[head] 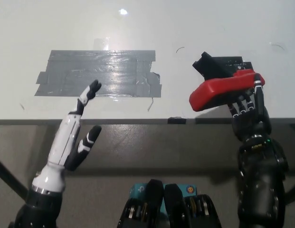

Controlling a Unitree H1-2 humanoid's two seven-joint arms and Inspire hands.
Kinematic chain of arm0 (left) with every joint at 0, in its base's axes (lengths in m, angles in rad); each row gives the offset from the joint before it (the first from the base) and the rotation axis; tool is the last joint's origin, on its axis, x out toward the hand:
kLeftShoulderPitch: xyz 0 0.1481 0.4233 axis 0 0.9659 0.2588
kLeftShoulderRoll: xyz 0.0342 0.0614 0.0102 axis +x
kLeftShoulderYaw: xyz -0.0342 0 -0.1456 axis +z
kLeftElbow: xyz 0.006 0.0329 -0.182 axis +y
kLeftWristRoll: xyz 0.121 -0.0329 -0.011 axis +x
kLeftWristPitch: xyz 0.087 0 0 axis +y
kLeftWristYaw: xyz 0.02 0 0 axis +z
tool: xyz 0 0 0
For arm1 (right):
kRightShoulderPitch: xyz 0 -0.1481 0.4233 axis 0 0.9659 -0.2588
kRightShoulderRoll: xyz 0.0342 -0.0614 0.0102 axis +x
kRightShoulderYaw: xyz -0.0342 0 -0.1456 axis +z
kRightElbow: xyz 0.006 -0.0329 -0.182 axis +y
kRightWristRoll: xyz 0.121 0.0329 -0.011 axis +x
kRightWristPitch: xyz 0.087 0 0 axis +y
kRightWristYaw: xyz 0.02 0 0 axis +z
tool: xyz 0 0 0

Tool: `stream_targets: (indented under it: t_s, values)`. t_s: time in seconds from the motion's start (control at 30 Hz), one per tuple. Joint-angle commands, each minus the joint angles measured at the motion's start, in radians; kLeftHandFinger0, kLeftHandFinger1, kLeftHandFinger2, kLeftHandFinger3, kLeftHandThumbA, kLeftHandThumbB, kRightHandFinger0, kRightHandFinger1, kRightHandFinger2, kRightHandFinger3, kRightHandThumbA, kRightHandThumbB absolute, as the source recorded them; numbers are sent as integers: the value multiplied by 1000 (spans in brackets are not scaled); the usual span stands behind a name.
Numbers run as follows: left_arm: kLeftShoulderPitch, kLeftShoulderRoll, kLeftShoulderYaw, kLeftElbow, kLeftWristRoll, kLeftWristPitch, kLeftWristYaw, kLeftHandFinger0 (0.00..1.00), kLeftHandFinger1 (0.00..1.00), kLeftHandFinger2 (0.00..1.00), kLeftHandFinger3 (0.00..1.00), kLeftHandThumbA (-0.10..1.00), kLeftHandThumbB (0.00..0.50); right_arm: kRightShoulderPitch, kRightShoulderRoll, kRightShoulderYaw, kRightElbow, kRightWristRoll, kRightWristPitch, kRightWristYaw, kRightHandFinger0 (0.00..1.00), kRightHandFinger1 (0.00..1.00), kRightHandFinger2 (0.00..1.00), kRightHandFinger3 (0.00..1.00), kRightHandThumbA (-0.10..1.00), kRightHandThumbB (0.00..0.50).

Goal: The robot first picks the multimeter with right hand and then unfolds the black stand on the back of it using left hand

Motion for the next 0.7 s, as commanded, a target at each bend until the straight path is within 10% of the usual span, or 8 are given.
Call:
stream_targets:
  t_s: [0.0,0.67]
  values:
    - [-122,-34,4,-222,-67,145,-37,1000,1000,1000,1000,1000,236,-17,0,244,-428,491,85,152,0,426,781,1000,-100,107]
    - [-320,-118,-89,-296,66,247,-99,1000,1000,1000,1000,1000,232,79,-46,424,-548,577,85,145,0,246,751,829,-100,124]
